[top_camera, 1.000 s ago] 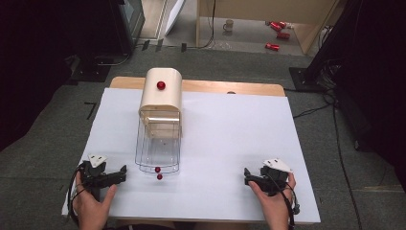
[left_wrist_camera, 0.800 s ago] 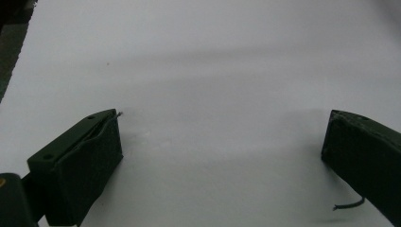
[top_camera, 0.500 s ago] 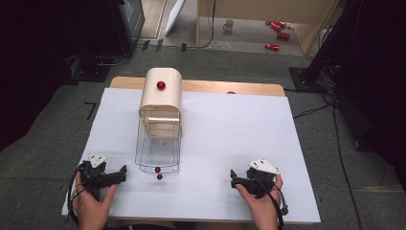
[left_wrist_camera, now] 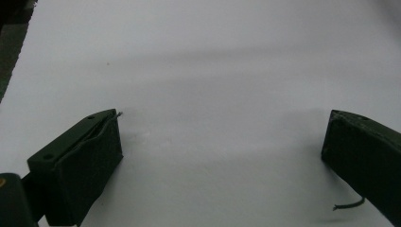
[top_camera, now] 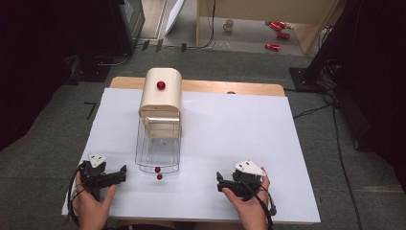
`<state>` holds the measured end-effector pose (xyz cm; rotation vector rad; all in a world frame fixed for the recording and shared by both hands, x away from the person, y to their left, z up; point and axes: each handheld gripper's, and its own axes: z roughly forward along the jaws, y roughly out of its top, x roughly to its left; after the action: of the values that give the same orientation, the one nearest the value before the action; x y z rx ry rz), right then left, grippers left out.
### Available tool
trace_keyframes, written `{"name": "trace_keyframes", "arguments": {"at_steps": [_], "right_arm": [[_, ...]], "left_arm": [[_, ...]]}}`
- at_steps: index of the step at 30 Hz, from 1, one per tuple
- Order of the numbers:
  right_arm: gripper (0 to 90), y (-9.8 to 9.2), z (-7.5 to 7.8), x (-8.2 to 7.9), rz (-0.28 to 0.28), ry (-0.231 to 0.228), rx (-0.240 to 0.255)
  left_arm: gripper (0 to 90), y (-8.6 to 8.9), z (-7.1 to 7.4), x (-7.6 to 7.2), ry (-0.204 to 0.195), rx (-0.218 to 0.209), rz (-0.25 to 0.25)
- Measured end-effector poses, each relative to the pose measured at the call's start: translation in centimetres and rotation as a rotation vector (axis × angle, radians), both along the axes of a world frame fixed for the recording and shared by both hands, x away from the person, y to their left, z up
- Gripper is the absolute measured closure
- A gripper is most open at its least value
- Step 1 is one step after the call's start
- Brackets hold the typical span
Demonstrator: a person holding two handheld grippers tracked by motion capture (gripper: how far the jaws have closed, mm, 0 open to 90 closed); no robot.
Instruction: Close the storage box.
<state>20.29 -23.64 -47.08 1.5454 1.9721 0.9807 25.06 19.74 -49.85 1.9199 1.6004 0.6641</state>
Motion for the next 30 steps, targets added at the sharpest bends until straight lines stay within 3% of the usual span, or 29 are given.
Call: {"name": "trace_keyframes", "arguments": {"at_steps": [30], "right_arm": [[7.3,6.9,0.1,-0.5,0.14,-0.006,0.005]], "left_arm": [[0.0,0.0,0.0,0.0,0.0,-0.001,0.0]]}}
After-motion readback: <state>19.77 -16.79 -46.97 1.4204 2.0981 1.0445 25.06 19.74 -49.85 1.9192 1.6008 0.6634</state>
